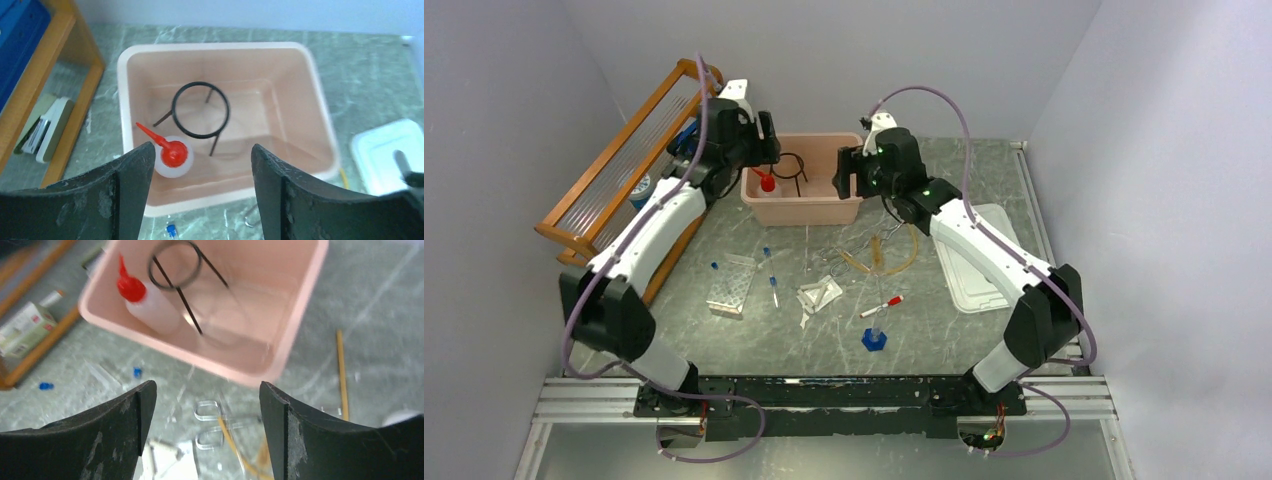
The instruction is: Organize the chemistry lab equipment
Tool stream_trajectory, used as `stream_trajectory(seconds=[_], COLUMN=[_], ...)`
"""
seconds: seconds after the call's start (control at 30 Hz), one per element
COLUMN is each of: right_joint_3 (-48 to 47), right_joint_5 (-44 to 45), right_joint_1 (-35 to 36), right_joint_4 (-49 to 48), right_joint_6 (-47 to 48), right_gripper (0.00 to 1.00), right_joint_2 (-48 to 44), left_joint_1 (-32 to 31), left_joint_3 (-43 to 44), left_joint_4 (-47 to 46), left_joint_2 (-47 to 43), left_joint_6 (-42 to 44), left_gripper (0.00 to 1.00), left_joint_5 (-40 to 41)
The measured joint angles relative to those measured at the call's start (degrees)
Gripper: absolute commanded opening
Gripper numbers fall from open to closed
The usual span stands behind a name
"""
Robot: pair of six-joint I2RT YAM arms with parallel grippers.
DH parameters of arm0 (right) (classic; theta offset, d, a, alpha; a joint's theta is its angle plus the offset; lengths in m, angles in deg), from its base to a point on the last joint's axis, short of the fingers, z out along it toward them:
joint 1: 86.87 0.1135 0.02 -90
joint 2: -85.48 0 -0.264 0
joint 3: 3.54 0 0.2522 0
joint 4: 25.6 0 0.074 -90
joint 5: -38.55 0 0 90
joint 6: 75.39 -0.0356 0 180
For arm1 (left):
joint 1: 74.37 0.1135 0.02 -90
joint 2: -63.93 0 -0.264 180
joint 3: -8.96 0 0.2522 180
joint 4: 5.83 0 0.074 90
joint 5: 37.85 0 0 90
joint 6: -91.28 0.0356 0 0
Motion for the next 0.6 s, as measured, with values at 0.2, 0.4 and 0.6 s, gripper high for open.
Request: stream_trajectory(seconds=[0.2,0.4,0.6], right_joint_3=[1.84,17.68,25.73], right_joint_5=[3.08,-0.37,-1.4], right_joint_1=[0.02,0.83,1.62], right_joint_4=[18.6,25.62,25.49], right_joint_6=[-5.38,-11.76,-20.48], right_gripper=[0.79,0.81,0.76], right_joint_2=[-3.08,-19.19,-35.23], left_joint_1=[0.13,0.13,-4.72], left_joint_3=[-6.67,-16.13,-24.59], left_joint_4=[-2.08,-3.54,-5.9], left_joint_2=[-11.17,-17.59,-22.71], left_joint_6=[1.75,1.53,1.77], left_gripper=[0.75,0.73,0.71], left_joint_5=[-12.76,-24.68,-34.03])
